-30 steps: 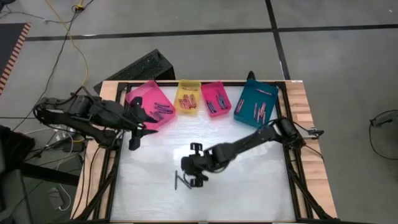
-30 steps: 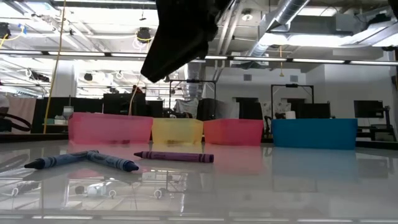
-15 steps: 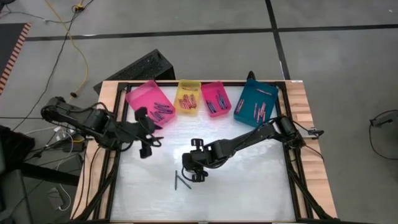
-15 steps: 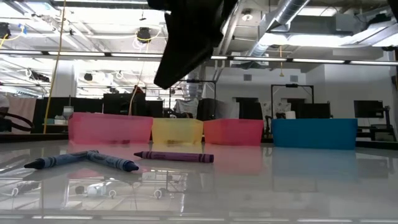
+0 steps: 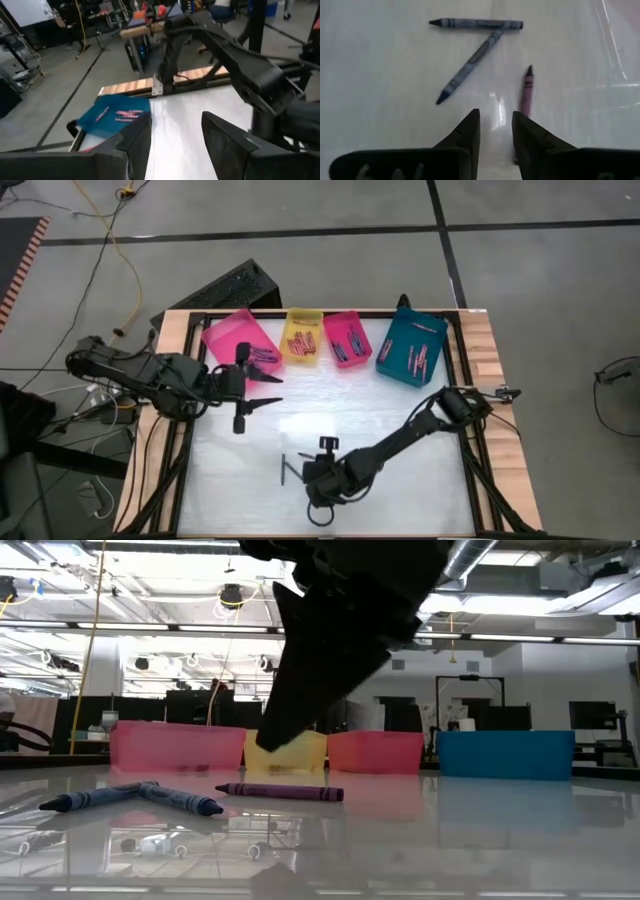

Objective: Sort crayons
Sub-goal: Put the violet crayon into the pink bin

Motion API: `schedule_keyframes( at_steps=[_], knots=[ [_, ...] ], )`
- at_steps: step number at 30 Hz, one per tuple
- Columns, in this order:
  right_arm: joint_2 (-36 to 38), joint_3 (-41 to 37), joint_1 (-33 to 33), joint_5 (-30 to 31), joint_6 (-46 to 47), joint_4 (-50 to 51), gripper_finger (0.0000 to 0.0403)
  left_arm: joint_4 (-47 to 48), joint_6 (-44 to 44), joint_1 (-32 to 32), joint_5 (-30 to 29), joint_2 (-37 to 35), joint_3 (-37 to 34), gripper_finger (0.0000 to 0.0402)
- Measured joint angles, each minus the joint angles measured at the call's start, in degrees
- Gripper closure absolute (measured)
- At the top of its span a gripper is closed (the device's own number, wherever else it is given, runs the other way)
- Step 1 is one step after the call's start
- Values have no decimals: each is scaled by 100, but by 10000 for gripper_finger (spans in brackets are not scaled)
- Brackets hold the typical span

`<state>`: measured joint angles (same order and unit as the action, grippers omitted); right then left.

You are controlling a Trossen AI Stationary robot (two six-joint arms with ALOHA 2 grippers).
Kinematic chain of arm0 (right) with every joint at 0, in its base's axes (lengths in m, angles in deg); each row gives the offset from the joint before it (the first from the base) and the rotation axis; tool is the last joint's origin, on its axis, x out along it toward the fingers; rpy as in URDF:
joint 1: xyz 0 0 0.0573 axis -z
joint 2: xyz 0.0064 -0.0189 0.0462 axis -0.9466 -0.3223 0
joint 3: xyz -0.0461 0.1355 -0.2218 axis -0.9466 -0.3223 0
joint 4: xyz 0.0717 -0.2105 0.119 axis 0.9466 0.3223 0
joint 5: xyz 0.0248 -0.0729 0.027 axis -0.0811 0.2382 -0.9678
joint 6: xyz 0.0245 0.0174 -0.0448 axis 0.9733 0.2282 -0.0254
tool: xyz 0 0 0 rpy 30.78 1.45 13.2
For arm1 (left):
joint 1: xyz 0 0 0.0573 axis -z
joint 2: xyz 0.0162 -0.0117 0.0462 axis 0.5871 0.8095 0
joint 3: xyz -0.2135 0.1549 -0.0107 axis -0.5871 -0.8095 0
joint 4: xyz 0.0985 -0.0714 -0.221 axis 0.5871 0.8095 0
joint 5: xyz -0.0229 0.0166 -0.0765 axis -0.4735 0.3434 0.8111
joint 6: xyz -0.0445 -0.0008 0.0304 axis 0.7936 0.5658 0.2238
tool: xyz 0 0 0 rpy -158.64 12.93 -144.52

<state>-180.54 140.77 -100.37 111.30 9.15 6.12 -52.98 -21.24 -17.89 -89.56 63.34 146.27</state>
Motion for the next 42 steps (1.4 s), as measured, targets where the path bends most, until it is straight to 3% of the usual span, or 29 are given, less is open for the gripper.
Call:
schedule_keyframes(
  at_steps=[4,11,15,26,33,42],
  knots=[
    [-58,0,-134,192,466,-105,295,-45,99,-133,16,4,208,237],
    [-64,-391,-284,1172,630,-231,295,-7,-205,-490,345,270,600,237],
    [-69,-816,-229,1167,770,-714,295,266,23,-529,642,376,761,237],
    [-70,-988,-74,1015,770,-1054,295,1729,368,-530,397,422,1633,237],
    [-20,-1157,286,156,786,-1215,295,2780,705,-473,332,428,1686,237],
    [-23,-1172,1014,-1235,758,-1437,306,2225,662,110,345,317,1686,237]
  ],
)
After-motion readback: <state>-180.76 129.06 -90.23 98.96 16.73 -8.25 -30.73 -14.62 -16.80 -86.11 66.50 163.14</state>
